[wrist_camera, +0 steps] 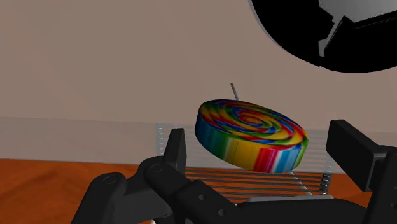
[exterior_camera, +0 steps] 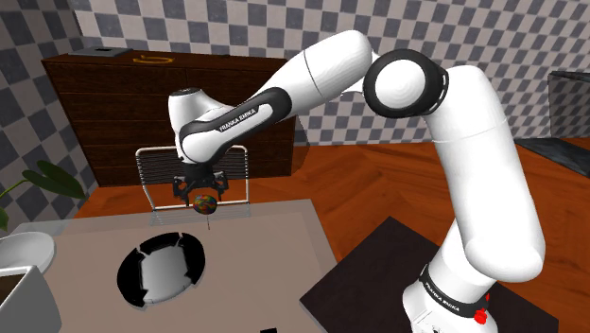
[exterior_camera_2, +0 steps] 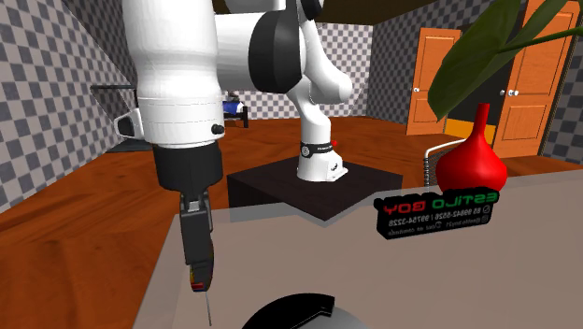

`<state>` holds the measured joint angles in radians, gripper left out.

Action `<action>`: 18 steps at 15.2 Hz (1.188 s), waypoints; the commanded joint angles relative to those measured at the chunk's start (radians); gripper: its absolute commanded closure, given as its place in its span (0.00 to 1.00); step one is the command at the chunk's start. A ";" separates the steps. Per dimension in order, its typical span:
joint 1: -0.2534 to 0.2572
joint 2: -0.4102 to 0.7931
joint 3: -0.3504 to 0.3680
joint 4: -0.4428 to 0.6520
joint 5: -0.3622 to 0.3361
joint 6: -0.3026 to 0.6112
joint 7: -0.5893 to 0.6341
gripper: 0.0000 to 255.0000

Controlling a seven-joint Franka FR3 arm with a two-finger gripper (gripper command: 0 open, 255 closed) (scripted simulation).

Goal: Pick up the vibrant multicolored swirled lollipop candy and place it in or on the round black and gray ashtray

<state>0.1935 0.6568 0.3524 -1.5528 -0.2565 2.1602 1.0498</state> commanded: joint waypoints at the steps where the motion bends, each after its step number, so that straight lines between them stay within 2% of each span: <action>1: -0.001 0.005 -0.002 -0.010 -0.003 0.016 0.001 0.00; 8: -0.001 0.006 -0.002 -0.010 -0.003 0.016 0.001 0.00; 9: -0.001 0.006 -0.002 -0.010 -0.003 0.016 0.001 1.00; 18: -0.001 0.006 -0.002 -0.010 -0.003 0.016 0.001 1.00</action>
<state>0.1926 0.6624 0.3501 -1.5630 -0.2595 2.1759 1.0509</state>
